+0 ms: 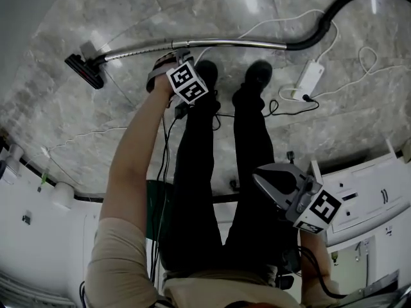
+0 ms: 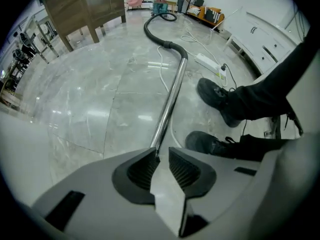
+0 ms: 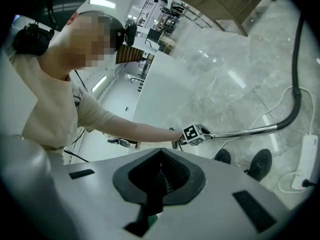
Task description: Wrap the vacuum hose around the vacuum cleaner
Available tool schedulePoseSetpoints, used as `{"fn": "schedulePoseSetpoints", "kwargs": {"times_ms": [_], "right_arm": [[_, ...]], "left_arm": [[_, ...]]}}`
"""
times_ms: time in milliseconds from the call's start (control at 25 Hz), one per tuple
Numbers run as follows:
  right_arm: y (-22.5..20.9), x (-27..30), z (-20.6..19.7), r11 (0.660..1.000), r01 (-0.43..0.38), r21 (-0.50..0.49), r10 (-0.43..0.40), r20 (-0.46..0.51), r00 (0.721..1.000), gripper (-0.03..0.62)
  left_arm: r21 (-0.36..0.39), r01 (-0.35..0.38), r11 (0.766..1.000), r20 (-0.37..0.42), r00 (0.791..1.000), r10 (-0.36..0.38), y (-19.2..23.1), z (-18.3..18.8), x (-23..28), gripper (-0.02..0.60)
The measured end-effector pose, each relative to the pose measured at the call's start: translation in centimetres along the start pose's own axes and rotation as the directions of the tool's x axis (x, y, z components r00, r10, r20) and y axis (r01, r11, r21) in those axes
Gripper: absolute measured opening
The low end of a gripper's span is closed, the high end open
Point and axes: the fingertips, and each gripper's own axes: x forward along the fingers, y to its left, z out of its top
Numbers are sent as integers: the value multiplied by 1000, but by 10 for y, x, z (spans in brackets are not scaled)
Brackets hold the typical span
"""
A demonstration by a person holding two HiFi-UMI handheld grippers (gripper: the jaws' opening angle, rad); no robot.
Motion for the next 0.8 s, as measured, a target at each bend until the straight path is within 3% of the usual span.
{"fn": "schedulePoseSetpoints", "kwargs": {"times_ms": [200, 480, 600, 720, 800], "right_arm": [[-28, -11, 4, 997, 28, 67, -32, 58, 998, 3], [-41, -4, 17, 998, 55, -32, -53, 46, 998, 2], [-47, -10, 19, 999, 52, -8, -51, 65, 997, 2], [-53, -16, 15, 998, 53, 25, -55, 80, 995, 3], [-59, -19, 13, 997, 69, 36, -72, 84, 994, 3]], "left_arm": [[49, 19, 999, -50, 999, -17, 5, 5, 41, 236], [22, 28, 999, -101, 995, -26, 14, 20, 88, 241], [71, 46, 996, -139, 990, -36, 6, 24, 106, 241], [154, 23, 988, -180, 984, 5, 4, 21, 124, 241], [171, 30, 985, -224, 974, 9, 5, 16, 134, 239]]}}
